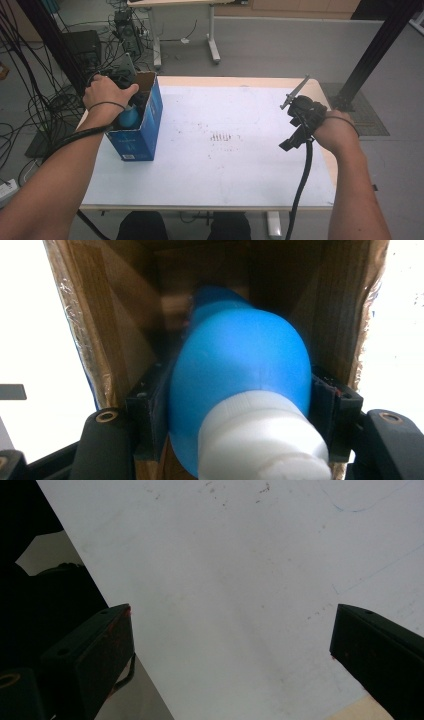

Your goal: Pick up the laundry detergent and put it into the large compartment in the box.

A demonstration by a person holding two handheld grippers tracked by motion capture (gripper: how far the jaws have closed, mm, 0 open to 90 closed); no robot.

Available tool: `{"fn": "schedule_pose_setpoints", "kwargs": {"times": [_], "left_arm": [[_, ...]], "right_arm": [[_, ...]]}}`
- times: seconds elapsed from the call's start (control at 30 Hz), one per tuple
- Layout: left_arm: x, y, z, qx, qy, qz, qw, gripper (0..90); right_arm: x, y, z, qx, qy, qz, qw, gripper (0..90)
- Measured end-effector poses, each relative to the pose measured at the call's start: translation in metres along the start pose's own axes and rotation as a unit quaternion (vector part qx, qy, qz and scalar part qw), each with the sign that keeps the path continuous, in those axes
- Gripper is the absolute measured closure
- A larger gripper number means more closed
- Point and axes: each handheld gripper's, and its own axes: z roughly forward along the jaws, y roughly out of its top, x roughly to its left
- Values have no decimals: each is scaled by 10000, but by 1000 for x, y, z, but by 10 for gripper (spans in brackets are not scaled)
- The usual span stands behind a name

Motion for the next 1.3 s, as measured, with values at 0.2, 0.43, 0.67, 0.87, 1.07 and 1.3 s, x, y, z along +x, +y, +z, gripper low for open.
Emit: {"fn": "schedule_pose_setpoints", "kwargs": {"times": [0.2,0.43,0.67,0.87,1.07,1.3], "left_arm": [[1,0,0,-6,-18,-10,10000,369],[-1,0,0,5,6,13,10000,369],[-3,1,0,14,35,28,10000,368],[-3,1,0,20,35,46,10000,367],[-2,0,-1,-11,24,47,10000,356],[0,2,0,29,-18,63,10000,312]], "right_arm": [[0,0,1,-1,4,-4,10000,37],[0,-1,1,0,0,2,10000,36],[0,-2,2,-6,7,14,10000,36],[-1,-3,1,-9,12,17,10000,36],[-1,-4,3,-3,30,40,10000,38],[-2,-3,5,6,36,26,10000,36]]}}
